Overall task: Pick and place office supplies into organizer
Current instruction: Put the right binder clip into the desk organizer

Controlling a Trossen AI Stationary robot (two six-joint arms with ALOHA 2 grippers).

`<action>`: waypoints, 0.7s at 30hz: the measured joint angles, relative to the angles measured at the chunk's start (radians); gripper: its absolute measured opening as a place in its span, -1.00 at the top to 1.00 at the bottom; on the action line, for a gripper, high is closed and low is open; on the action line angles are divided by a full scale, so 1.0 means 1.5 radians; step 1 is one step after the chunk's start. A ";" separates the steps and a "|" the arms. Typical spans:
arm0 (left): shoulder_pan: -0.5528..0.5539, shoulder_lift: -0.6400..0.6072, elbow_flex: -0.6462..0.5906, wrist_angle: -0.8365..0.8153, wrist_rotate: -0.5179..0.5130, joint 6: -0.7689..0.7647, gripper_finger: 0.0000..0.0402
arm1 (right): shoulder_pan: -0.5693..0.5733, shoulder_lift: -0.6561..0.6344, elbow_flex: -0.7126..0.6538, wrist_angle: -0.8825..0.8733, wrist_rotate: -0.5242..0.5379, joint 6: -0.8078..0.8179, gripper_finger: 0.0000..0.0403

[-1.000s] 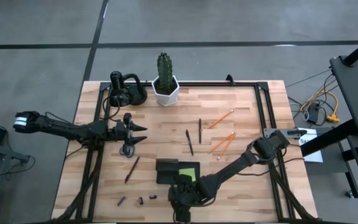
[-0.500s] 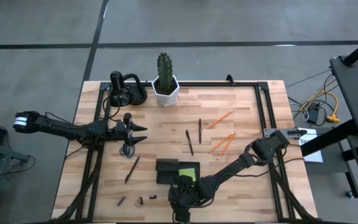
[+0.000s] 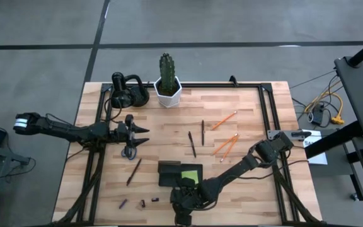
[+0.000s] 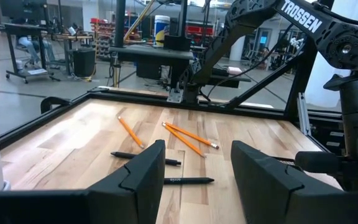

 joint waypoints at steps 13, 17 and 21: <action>0.000 0.000 0.000 0.000 0.000 0.000 0.16 | -0.001 -0.001 0.000 0.001 -0.021 0.000 0.74; 0.000 0.000 0.000 0.000 0.000 0.000 0.16 | -0.001 -0.001 0.000 0.001 -0.022 0.000 0.84; 0.000 0.000 0.000 0.000 0.000 0.000 0.16 | -0.001 -0.001 0.000 0.001 -0.022 0.000 0.93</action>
